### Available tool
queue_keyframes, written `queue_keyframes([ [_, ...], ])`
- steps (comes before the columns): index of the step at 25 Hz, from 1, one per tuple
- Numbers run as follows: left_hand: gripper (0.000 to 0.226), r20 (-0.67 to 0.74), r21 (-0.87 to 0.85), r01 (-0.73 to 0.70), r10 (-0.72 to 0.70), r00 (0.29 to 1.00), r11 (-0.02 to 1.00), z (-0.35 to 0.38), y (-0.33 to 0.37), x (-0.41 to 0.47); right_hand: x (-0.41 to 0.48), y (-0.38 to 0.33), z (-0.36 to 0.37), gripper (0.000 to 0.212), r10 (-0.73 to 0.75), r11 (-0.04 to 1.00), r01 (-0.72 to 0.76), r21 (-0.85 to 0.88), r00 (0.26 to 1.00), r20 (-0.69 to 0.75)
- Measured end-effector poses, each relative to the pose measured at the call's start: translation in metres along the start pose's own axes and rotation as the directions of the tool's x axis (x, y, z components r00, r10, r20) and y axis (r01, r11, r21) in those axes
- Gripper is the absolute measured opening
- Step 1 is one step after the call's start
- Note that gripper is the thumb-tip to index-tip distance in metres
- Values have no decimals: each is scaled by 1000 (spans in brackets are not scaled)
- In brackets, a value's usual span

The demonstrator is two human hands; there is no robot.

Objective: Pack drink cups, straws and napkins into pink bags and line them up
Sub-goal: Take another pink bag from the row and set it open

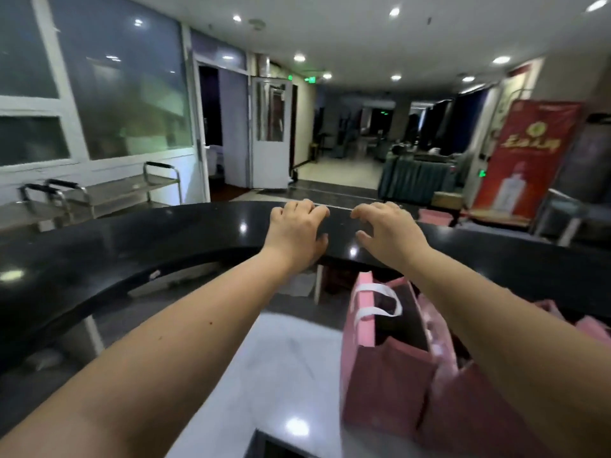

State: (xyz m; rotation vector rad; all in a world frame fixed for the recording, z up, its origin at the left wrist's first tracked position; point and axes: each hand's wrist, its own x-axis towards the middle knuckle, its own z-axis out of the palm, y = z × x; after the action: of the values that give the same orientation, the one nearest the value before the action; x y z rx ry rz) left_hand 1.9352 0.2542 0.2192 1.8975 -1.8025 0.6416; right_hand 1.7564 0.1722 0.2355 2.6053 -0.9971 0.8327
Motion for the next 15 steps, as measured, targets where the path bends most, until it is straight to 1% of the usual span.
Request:
queue_keyframes([
  [3, 46, -7, -70, -129, 129, 992, 989, 18, 95, 25, -53, 75, -42, 37, 137, 985, -130, -111, 989, 56],
  [6, 44, 11, -133, -227, 230, 973, 965, 40, 199, 39, -120, 151, -77, 39, 266, 951, -239, -199, 956, 123],
  [9, 43, -2, -191, -312, 318, 948, 931, 58, 298, 51, -189, 220, -117, 36, 362, 910, -326, -257, 926, 106],
  [12, 42, 9, -304, -367, 387, 922, 879, 74, 416, 52, -272, 294, -161, 34, 493, 838, -453, -304, 868, 63],
  [15, 42, 41, -355, -440, 484, 874, 825, 94, 534, 37, -355, 358, -187, 33, 591, 765, -537, -354, 804, 58],
])
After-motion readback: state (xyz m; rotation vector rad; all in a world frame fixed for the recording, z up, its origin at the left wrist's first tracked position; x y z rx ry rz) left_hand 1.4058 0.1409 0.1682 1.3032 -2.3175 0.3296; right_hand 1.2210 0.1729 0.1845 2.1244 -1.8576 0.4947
